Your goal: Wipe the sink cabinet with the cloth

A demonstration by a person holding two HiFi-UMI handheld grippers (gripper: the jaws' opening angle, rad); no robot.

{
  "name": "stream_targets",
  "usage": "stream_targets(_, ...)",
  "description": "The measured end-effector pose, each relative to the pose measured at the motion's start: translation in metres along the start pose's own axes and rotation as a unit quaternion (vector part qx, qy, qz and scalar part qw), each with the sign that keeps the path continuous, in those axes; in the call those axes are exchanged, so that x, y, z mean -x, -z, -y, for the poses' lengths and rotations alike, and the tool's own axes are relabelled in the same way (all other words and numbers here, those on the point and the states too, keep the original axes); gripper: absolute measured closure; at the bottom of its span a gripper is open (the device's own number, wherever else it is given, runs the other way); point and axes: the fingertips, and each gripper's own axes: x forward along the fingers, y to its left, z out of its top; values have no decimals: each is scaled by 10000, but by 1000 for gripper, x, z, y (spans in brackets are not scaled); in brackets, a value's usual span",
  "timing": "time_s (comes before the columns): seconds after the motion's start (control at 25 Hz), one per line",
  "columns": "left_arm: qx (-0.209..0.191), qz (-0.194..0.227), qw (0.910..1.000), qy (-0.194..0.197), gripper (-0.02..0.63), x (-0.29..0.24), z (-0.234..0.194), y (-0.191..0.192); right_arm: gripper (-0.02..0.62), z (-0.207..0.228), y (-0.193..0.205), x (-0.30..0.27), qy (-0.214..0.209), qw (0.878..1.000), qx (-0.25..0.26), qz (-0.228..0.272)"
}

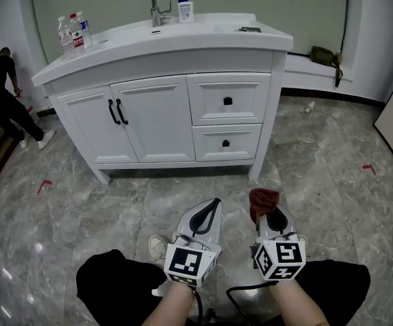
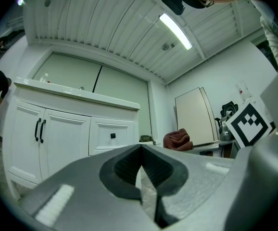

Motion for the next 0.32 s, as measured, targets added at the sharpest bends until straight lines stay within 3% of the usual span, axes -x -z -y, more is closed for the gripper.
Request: stream_targets(0.32,-28,-21,10000,35,606,-1,3,2,518,3,4,1,28,10000,-62,-58)
